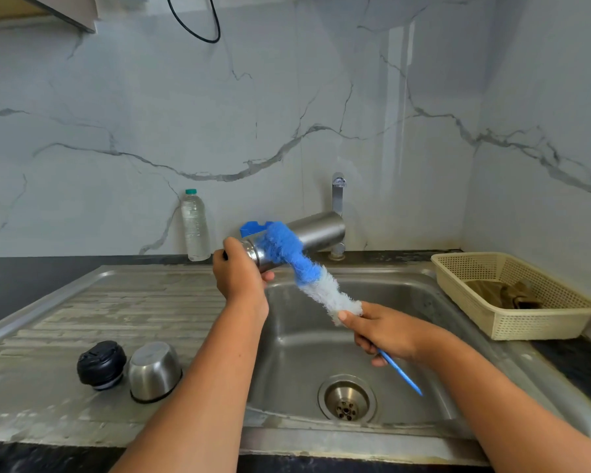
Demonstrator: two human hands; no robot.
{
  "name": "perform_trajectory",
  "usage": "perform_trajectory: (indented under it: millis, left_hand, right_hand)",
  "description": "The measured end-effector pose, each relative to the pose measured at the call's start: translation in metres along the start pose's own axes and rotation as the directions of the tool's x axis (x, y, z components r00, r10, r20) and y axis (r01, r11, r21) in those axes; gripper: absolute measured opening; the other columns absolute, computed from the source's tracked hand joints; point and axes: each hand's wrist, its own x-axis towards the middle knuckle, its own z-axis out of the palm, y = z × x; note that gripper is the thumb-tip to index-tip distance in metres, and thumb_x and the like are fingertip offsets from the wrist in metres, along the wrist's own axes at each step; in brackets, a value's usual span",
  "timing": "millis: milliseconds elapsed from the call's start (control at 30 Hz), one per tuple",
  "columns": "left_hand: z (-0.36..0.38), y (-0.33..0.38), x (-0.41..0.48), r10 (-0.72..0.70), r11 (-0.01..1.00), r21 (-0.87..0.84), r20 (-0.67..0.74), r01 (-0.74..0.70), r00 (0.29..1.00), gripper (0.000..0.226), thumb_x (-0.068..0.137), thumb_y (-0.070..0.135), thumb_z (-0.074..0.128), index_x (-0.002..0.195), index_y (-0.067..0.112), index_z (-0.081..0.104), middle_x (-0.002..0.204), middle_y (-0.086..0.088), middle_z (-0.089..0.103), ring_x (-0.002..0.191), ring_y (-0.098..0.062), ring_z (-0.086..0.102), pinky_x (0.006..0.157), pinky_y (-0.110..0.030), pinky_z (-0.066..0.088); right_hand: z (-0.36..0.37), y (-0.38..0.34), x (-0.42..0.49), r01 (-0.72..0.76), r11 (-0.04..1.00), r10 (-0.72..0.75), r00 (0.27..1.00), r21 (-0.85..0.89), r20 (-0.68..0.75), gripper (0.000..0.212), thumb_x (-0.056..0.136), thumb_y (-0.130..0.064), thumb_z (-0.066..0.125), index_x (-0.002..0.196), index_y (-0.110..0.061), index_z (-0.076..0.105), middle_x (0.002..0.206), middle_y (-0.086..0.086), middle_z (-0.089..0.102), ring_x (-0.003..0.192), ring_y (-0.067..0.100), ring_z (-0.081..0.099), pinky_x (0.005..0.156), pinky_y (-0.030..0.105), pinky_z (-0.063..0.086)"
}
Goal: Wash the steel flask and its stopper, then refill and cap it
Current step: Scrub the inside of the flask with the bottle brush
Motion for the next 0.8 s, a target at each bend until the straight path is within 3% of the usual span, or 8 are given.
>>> perform_trajectory:
  millis: [100, 300, 433, 633, 800]
  left_hand:
    - [-0.002, 0.000, 0.003, -0.007, 1.000, -0.017, -0.027, 0.006, 1.000, 0.036, 0.093, 0.035, 0.039, 0.108, 0.009, 0.059, 0.098, -0.015, 0.070, 0.059, -0.025, 0.059, 0.034, -0.023, 0.035]
    - [0.006, -0.001, -0.011, 0.010, 1.000, 0.003, 0.028, -0.010, 1.000, 0.022, 0.095, 0.031, 0.041, 0.097, 0.015, 0.056, 0.093, -0.012, 0.066, 0.062, -0.027, 0.057, 0.034, -0.021, 0.034]
    - [0.000, 0.003, -0.002, 0.013, 1.000, -0.027, -0.020, -0.014, 1.000, 0.023, 0.094, 0.032, 0.040, 0.096, 0.015, 0.056, 0.090, -0.012, 0.064, 0.058, -0.024, 0.056, 0.034, -0.022, 0.033]
    - [0.005, 0.000, -0.009, 0.013, 1.000, -0.020, 0.046, -0.012, 0.999, 0.021, 0.095, 0.030, 0.041, 0.096, 0.015, 0.055, 0.090, -0.012, 0.064, 0.053, -0.022, 0.055, 0.033, -0.022, 0.032]
    - [0.001, 0.004, -0.003, 0.002, 0.999, -0.039, 0.025, -0.001, 1.000, 0.024, 0.094, 0.031, 0.041, 0.099, 0.014, 0.058, 0.094, -0.014, 0.068, 0.054, -0.022, 0.057, 0.034, -0.022, 0.034]
  right_hand:
    - [-0.007, 0.006, -0.004, -0.028, 0.999, 0.027, 0.999, -0.019, -0.030, 0.026, 0.103, -0.055, 0.046, 0.113, -0.033, 0.055, 0.074, -0.002, 0.049, 0.065, 0.010, 0.043, 0.065, 0.027, 0.052]
    - [0.008, -0.004, 0.004, 0.056, 0.995, -0.052, 0.997, 0.080, -0.060, 0.029, 0.103, -0.057, 0.046, 0.112, -0.032, 0.056, 0.074, -0.001, 0.047, 0.067, 0.012, 0.041, 0.066, 0.030, 0.049]
    - [-0.006, 0.006, -0.001, -0.008, 0.998, 0.007, 1.000, 0.065, 0.013, 0.033, 0.102, -0.058, 0.047, 0.117, -0.029, 0.055, 0.070, -0.004, 0.048, 0.063, 0.011, 0.041, 0.065, 0.030, 0.049]
    - [-0.002, 0.005, 0.006, 0.031, 0.997, -0.027, 0.997, 0.064, -0.072, 0.033, 0.102, -0.060, 0.045, 0.116, -0.033, 0.057, 0.069, -0.004, 0.047, 0.066, 0.012, 0.041, 0.064, 0.030, 0.049]
    - [-0.018, 0.009, -0.007, -0.011, 0.999, 0.013, 0.999, 0.045, -0.052, 0.034, 0.105, -0.053, 0.045, 0.123, -0.028, 0.057, 0.073, 0.000, 0.043, 0.066, 0.011, 0.038, 0.064, 0.027, 0.045]
